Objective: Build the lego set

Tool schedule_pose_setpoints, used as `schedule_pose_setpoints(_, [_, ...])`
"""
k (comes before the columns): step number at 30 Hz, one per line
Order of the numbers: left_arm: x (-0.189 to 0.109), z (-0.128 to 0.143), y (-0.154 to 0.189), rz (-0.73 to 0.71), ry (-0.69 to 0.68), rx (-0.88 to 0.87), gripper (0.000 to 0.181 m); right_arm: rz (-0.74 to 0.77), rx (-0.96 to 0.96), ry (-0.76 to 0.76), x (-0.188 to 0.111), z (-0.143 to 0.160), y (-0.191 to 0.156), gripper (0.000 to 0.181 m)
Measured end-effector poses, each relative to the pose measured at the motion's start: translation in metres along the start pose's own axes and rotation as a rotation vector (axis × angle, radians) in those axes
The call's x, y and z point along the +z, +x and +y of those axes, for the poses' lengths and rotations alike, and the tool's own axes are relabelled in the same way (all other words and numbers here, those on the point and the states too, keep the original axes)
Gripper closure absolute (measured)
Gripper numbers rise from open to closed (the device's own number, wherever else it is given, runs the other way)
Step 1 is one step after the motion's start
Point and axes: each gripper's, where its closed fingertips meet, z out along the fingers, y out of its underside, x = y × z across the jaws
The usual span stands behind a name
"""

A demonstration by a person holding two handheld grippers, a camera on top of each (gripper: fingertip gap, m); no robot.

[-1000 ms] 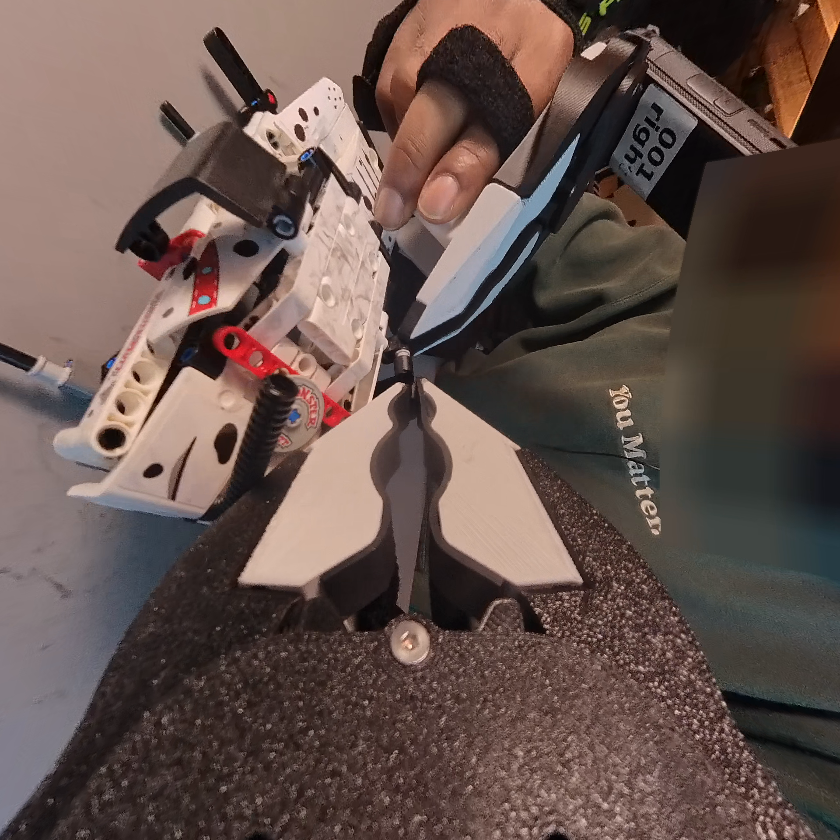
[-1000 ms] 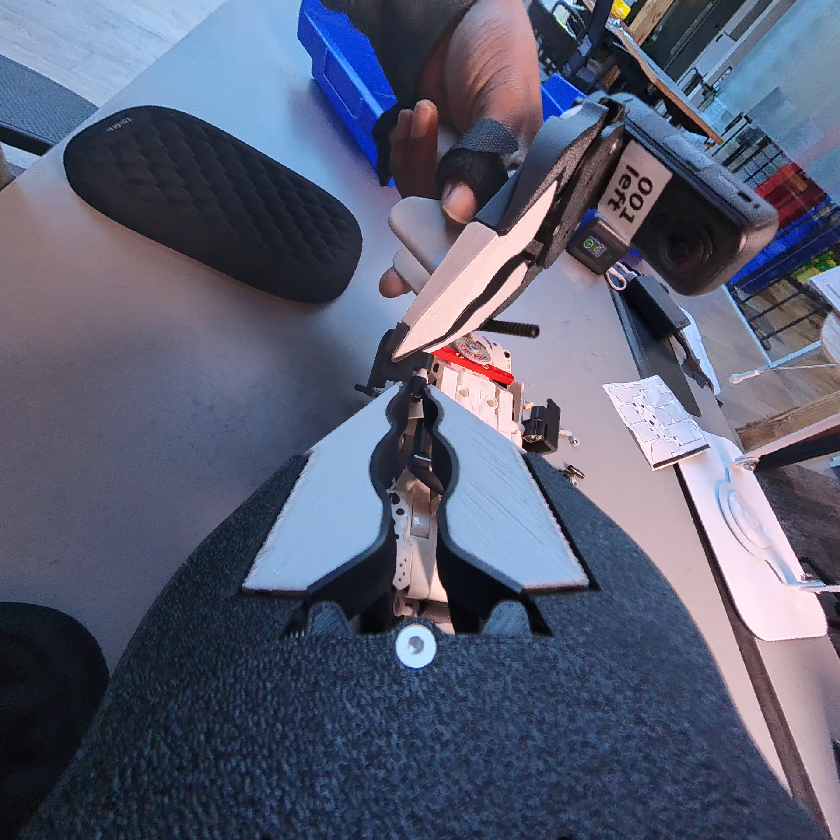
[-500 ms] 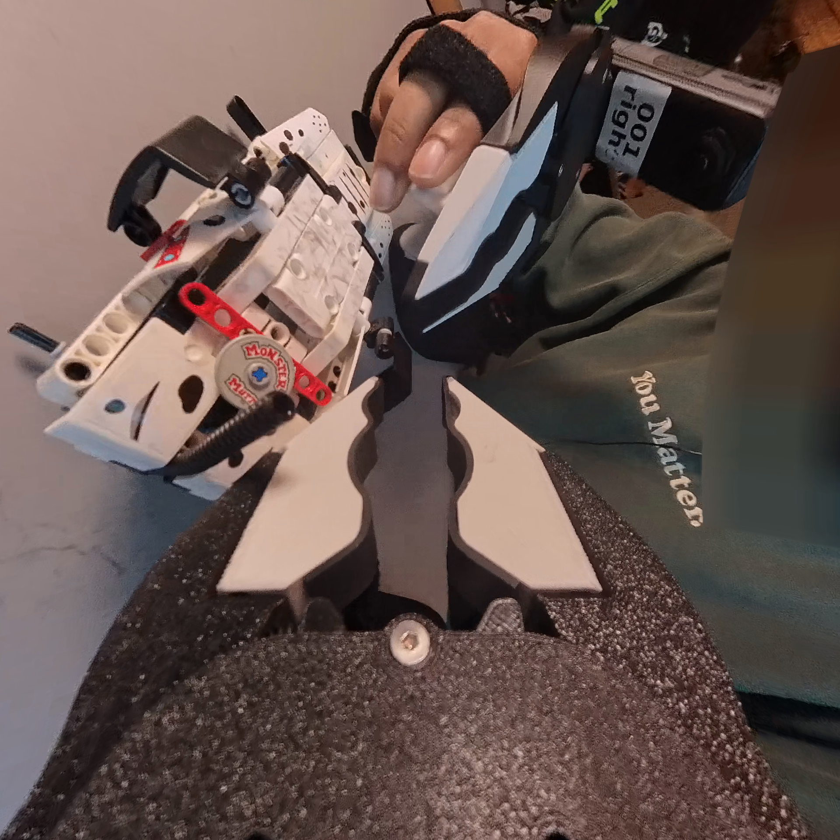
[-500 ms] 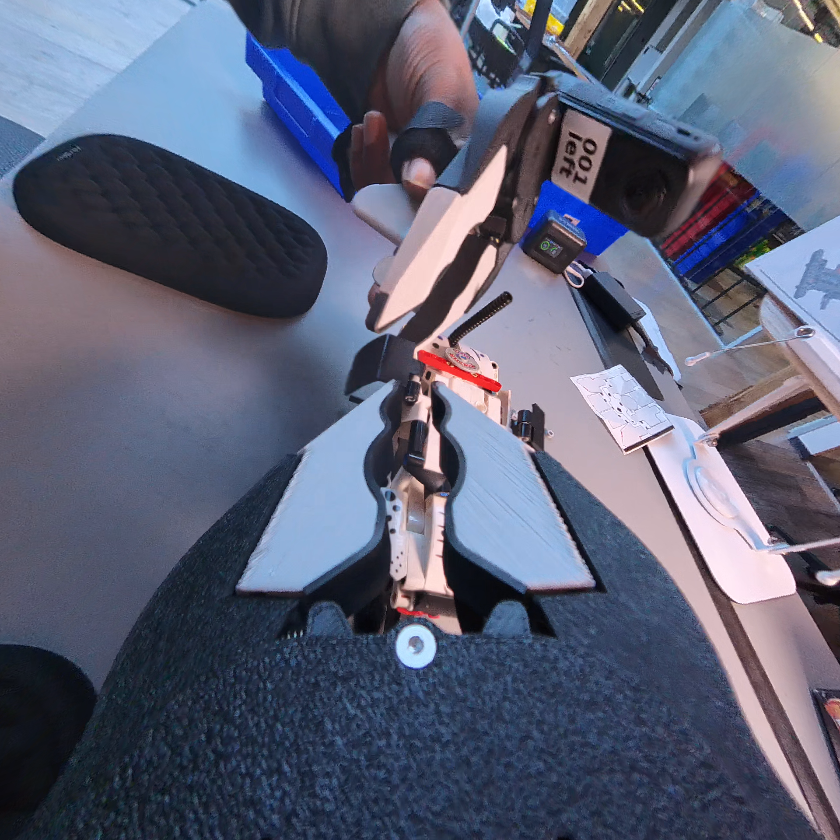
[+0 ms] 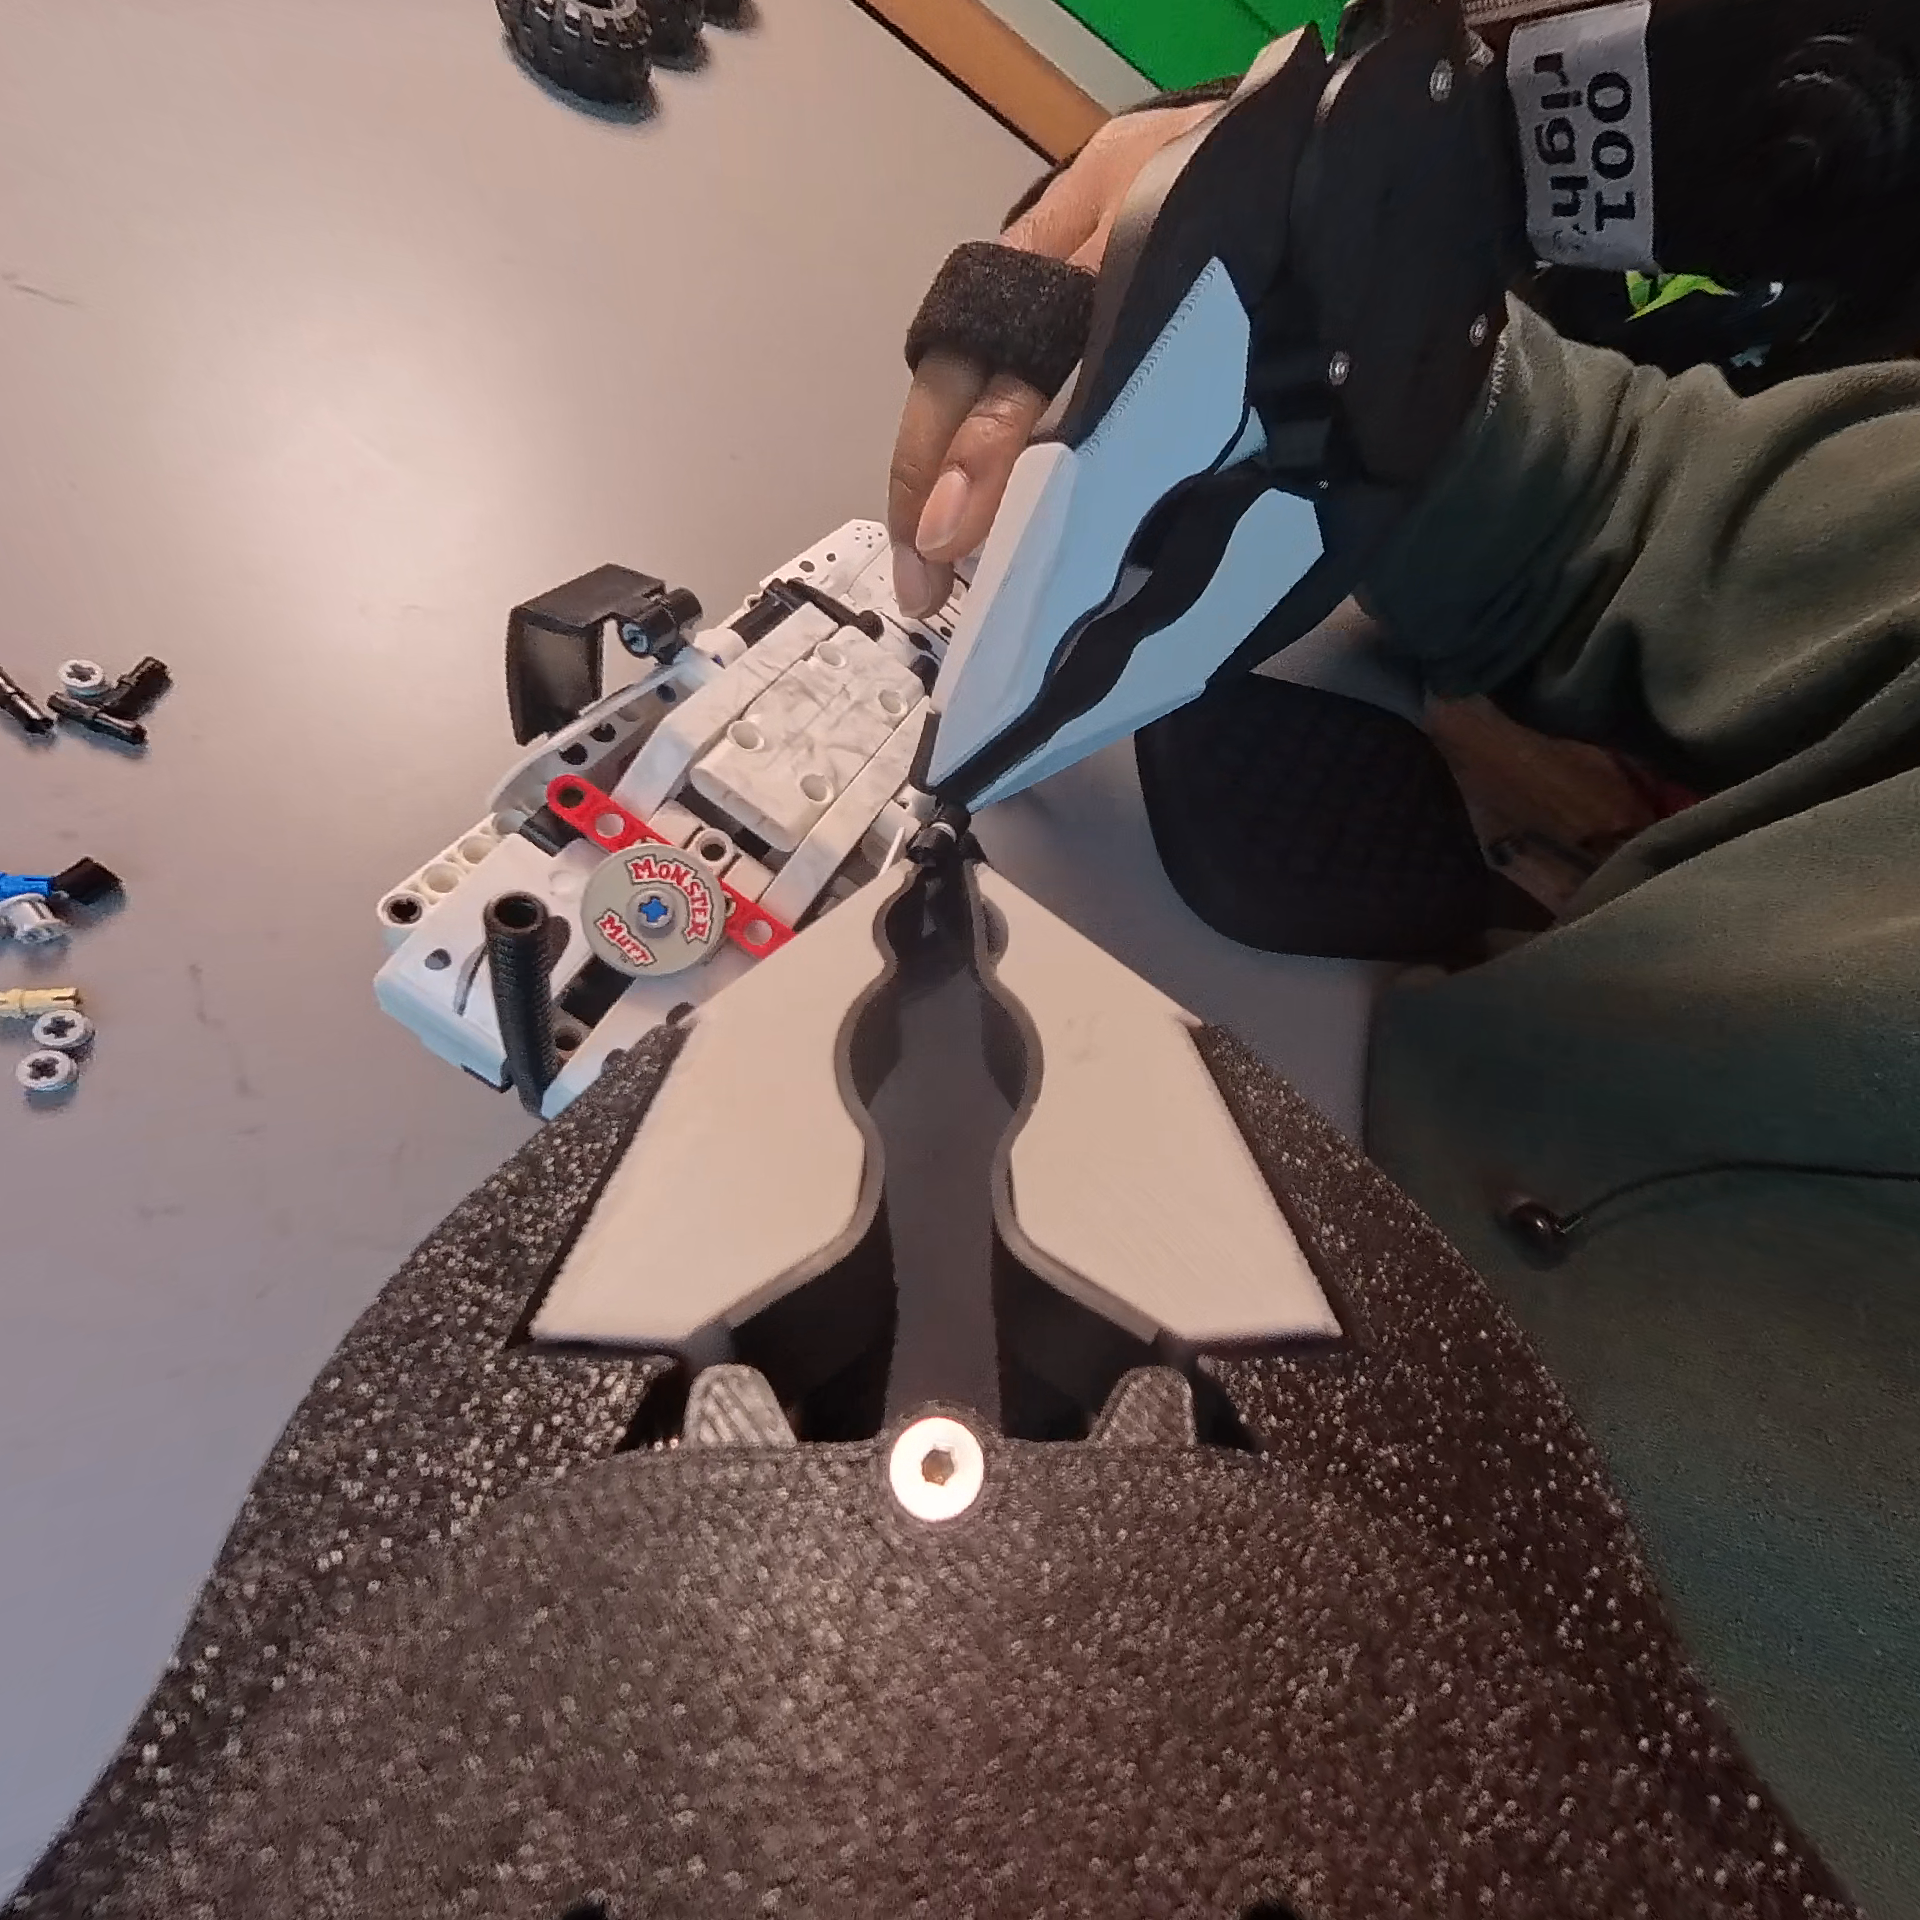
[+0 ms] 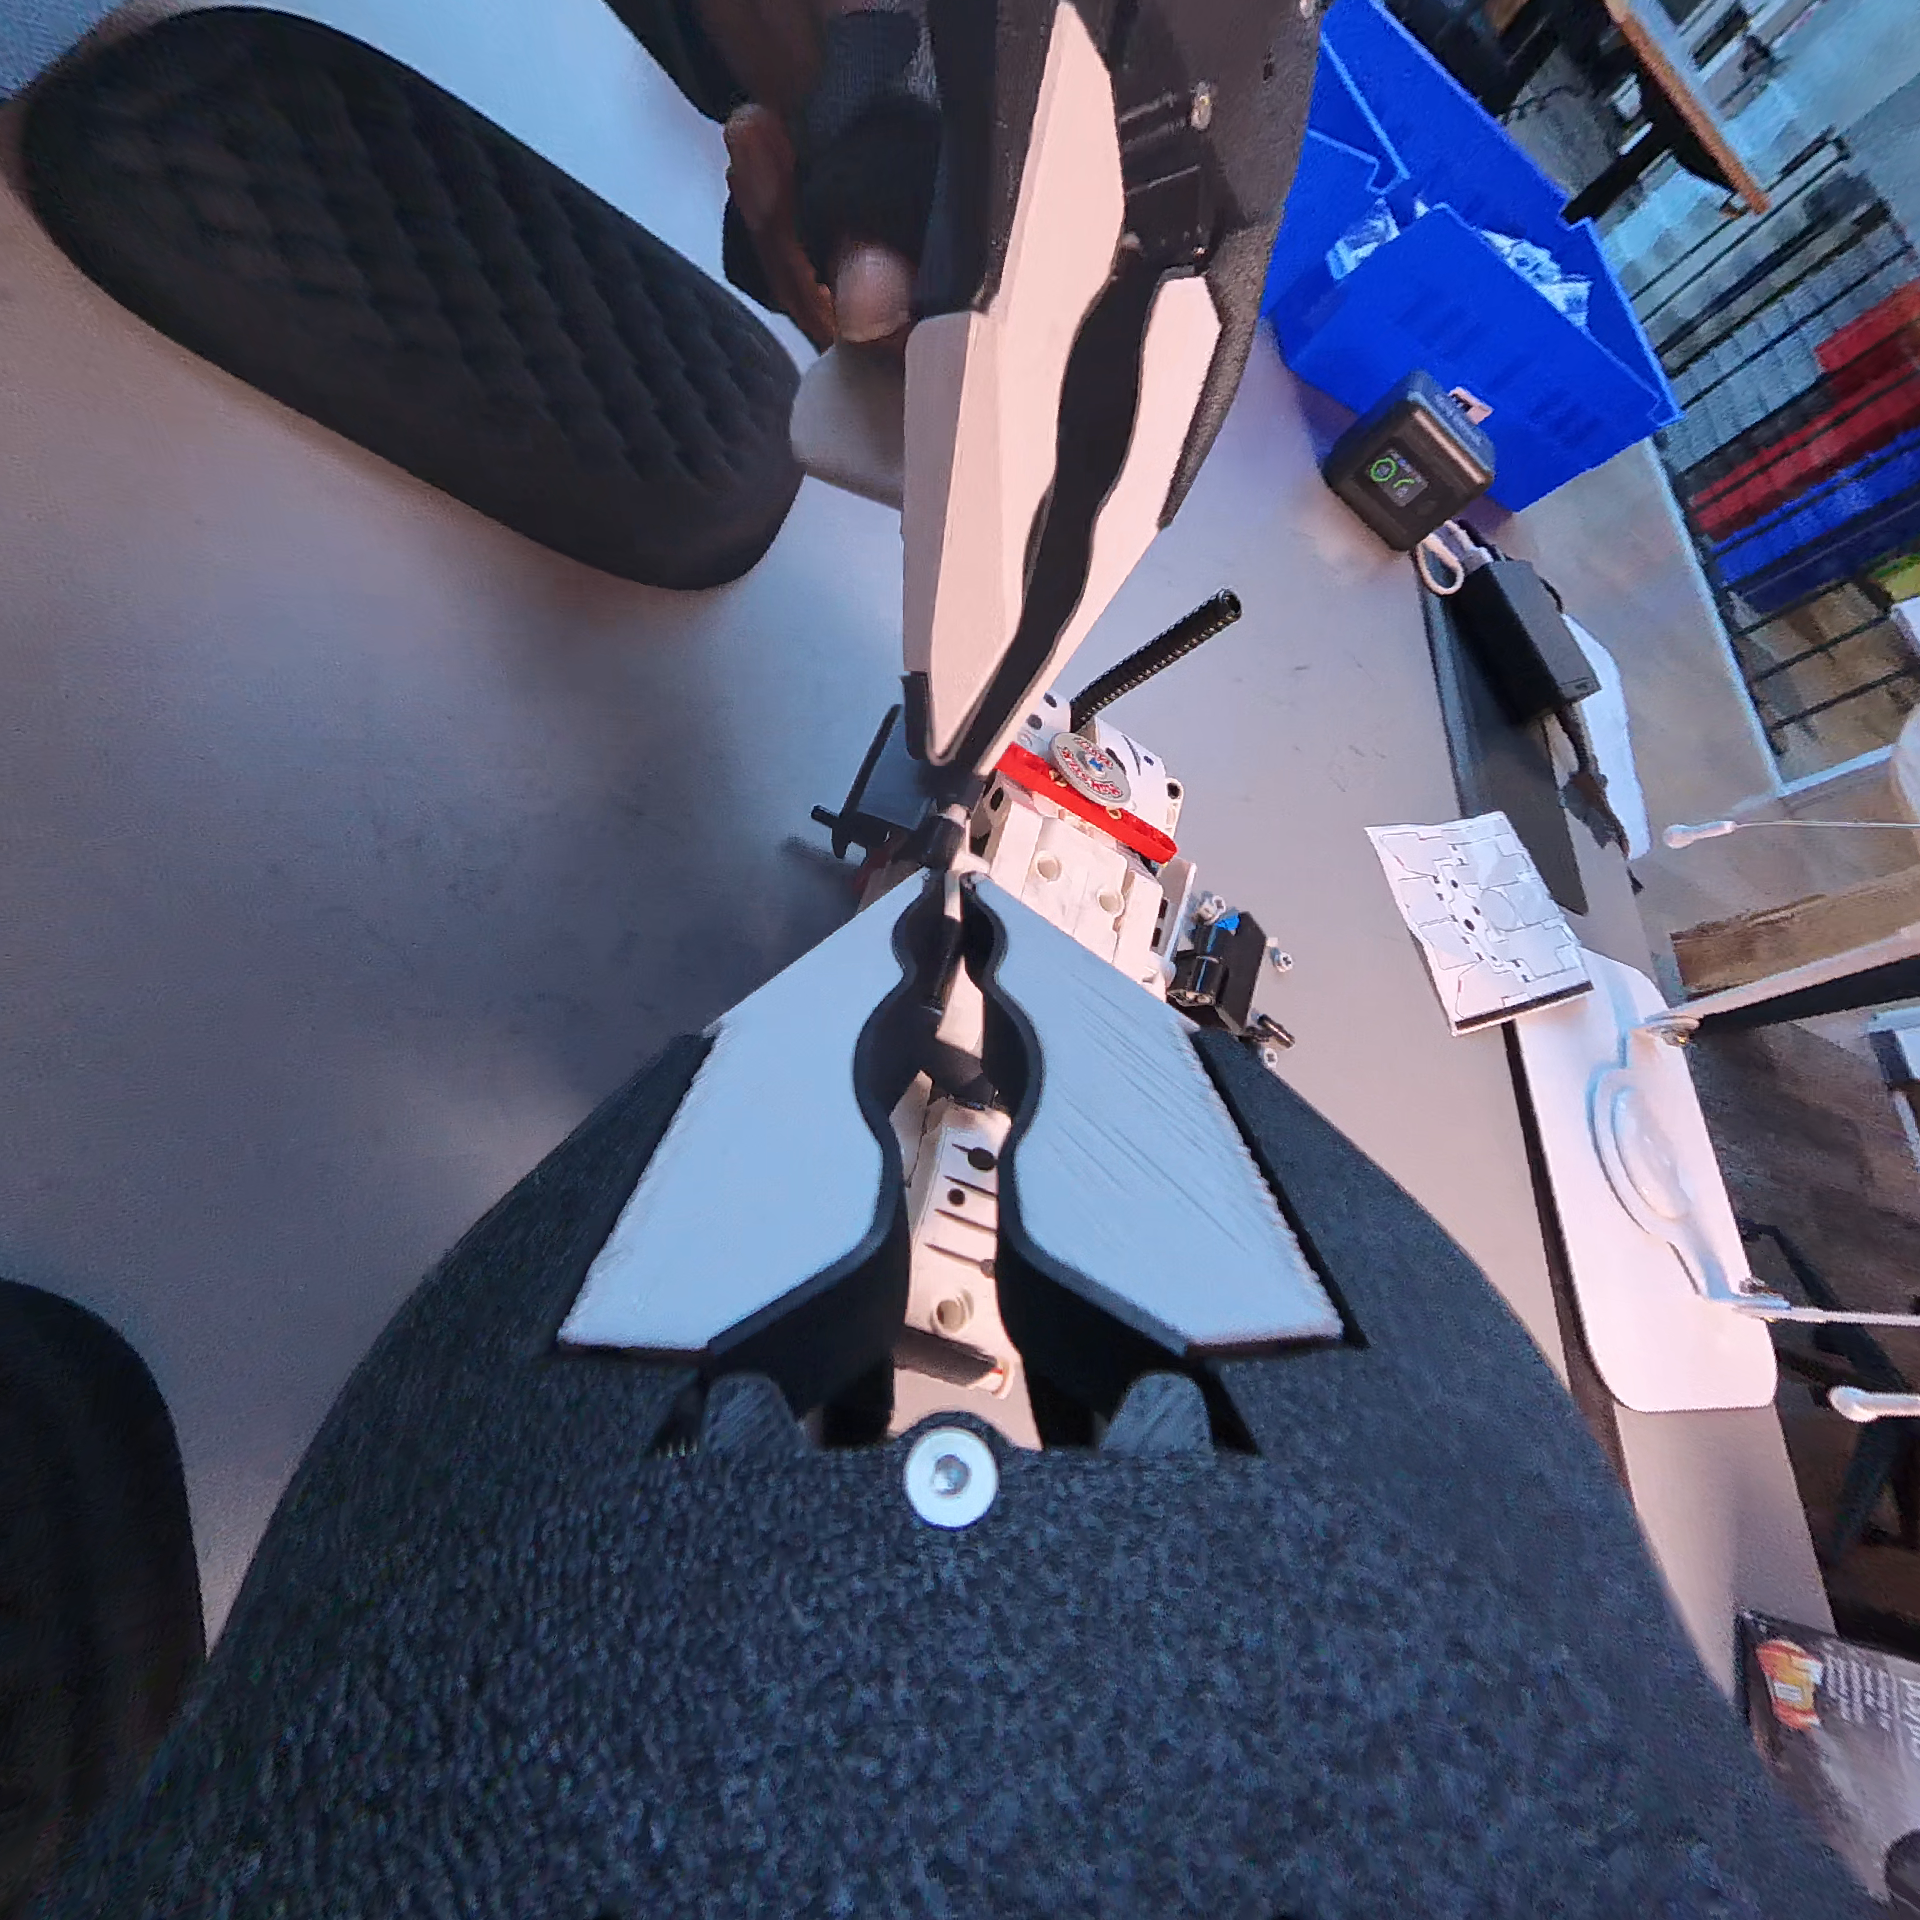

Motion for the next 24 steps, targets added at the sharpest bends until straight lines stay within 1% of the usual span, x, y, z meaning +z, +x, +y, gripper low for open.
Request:
schedule_pose_setpoints(3, [-0.0033, -0.0017, 0.0016, 0.002, -0.003, 0.0, 0.174, -0.036, 0.001, 0.002, -0.0002, 0.0001, -0.0034, 0.178])
schedule_pose_setpoints(5, [-0.0031, -0.0007, 0.0, -0.01, -0.015, 0.015, 0.174, -0.03, 0.01, 0.011, 0.0005, -0.0008, -0.0015, 0.178])
schedule_pose_setpoints(8, [-0.0001, -0.0031, -0.0028, -0.026, -0.013, 0.022, 0.178, -0.038, 0.008, 0.016, 0.0035, -0.0014, -0.0015, 0.18])
schedule_pose_setpoints(14, [0.0006, -0.003, -0.0029, -0.045, -0.025, 0.031, 0.179, -0.069, 0.037, 0.027, 0.0041, -0.0018, -0.0018, 0.181])
schedule_pose_setpoints(18, [0.0025, -0.0035, -0.0019, -0.059, 0.003, -0.001, 0.181, -0.072, 0.069, 0.036, 0.0046, -0.0022, -0.0018, 0.181])
schedule_pose_setpoints(24, [0.0038, -0.004, -0.0014, -0.122, 0.04, -0.024, 0.181, -0.076, 0.098, 0.024, 0.0046, -0.0016, -0.0019, 0.181])
